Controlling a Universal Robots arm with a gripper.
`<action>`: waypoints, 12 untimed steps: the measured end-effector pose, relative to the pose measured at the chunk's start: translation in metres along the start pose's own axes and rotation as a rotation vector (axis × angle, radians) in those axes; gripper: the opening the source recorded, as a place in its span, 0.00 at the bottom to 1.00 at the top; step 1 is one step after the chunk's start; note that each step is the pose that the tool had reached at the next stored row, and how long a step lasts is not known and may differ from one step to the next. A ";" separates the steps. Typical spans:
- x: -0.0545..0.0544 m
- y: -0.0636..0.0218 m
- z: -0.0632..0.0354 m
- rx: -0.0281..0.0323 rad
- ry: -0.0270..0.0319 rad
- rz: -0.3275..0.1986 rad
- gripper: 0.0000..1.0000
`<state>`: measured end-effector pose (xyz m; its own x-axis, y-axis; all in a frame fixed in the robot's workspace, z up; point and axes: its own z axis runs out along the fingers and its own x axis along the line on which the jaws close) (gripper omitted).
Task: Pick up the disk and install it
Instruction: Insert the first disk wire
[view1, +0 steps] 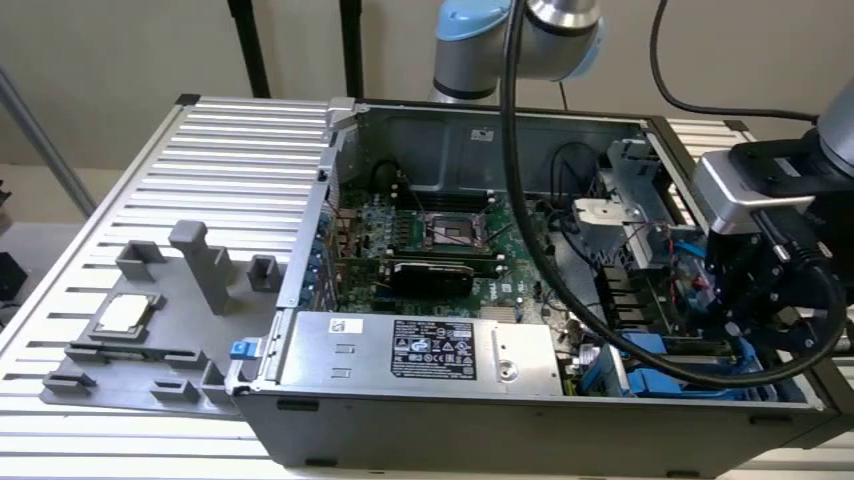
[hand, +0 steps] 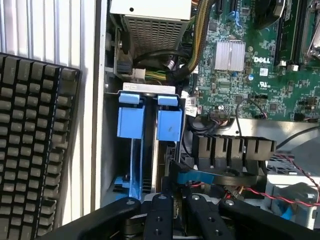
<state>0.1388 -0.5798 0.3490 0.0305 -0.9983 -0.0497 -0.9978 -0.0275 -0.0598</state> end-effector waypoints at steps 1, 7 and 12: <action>0.000 0.0015 0.0004 0.0068 0.0016 0.001 0.00; 0.000 0.0121 0.0028 0.0572 0.0126 0.004 0.00; -0.002 0.0208 0.0045 0.0980 0.0179 0.007 0.00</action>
<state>0.1182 -0.5780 0.3433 0.0215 -0.9992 -0.0326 -0.9875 -0.0161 -0.1569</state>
